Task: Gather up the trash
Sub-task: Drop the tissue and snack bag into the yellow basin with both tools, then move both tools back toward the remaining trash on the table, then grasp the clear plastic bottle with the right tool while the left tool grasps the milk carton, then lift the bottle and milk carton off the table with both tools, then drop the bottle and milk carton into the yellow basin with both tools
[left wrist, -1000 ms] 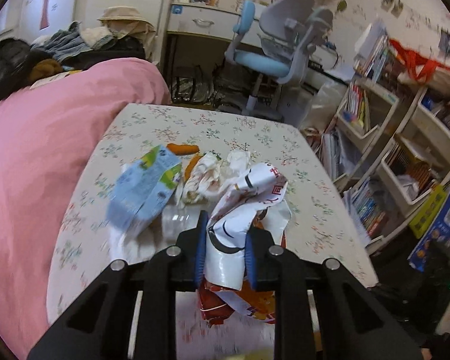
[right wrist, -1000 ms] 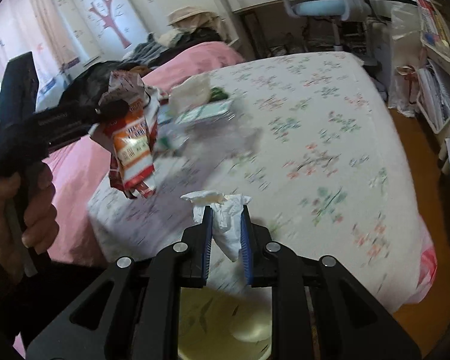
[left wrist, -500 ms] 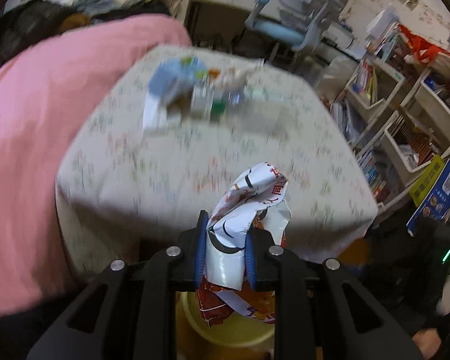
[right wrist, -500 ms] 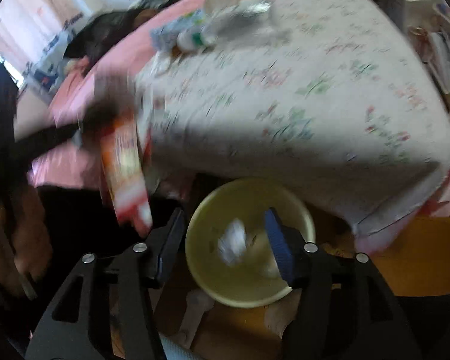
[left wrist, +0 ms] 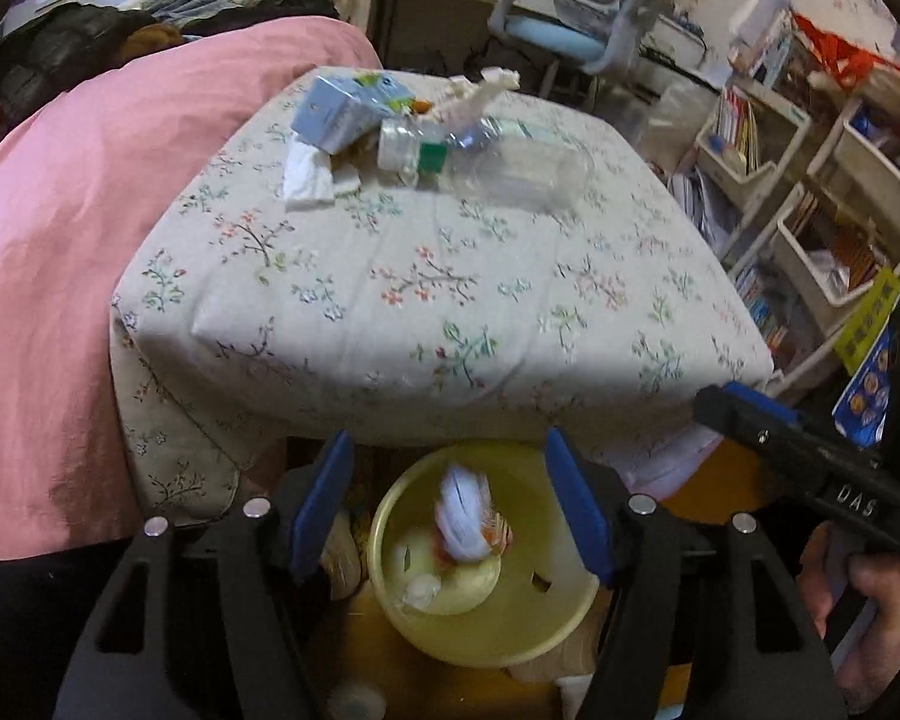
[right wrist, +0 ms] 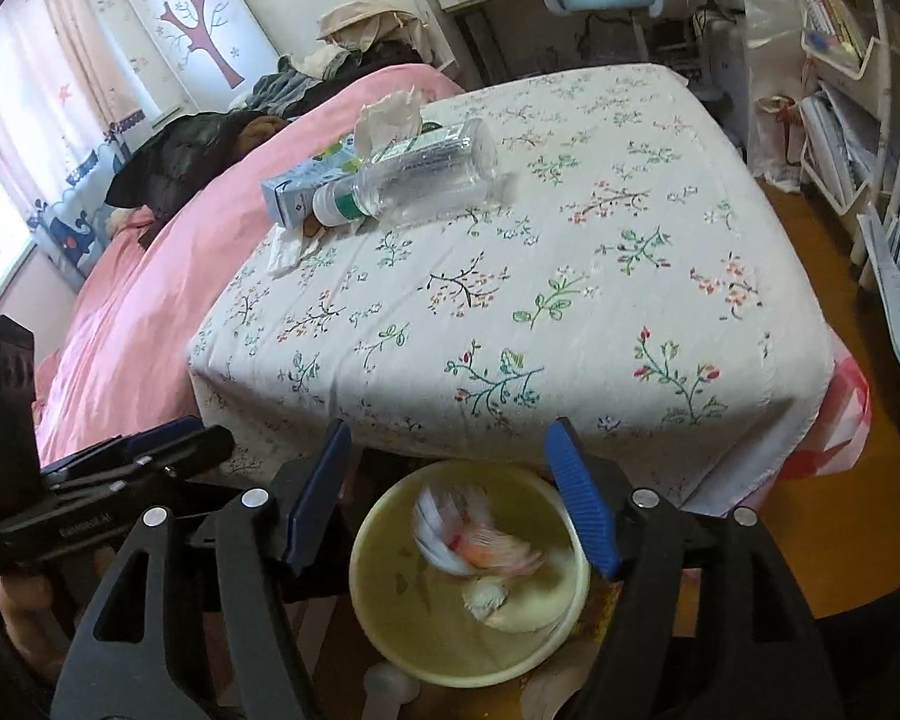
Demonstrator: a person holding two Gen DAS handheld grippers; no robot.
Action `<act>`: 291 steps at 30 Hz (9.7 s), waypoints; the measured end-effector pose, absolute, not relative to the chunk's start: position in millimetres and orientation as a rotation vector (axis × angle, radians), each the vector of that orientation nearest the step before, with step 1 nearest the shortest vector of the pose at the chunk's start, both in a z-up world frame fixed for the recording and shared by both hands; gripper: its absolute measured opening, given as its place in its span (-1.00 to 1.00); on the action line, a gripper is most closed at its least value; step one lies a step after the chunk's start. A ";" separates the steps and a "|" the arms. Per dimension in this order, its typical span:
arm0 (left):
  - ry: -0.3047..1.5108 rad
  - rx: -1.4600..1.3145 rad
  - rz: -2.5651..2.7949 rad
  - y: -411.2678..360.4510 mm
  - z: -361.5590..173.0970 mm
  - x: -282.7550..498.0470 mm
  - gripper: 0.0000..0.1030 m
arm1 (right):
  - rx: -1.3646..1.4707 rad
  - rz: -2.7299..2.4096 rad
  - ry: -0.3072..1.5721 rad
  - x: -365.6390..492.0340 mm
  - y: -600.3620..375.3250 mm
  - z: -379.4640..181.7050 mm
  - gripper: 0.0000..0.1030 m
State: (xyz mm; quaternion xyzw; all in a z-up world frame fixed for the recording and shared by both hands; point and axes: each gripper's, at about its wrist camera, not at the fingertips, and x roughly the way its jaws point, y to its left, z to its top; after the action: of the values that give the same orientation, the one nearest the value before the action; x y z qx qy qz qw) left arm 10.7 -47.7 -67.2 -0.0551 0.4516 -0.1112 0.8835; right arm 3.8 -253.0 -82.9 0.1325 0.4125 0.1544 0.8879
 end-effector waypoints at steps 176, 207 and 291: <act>1.015 -0.479 -0.264 42.3 -54.8 227.7 -0.35 | 0.330 0.705 0.994 171.2 -219.7 -60.7 0.10; 0.907 -0.182 -0.270 -6.9 -45.1 217.4 0.13 | 0.267 0.653 1.035 162.7 -219.8 -77.1 0.10; 0.788 -0.168 -0.002 -15.2 -51.7 7.1 0.62 | 0.196 0.325 0.820 9.0 -239.4 -70.5 0.26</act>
State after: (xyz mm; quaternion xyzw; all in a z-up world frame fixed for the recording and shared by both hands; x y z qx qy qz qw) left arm 7.1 -15.2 -51.7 -0.0818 0.3832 -0.0008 0.9200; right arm 9.0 -239.4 -70.5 0.0945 0.3962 0.1570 0.8997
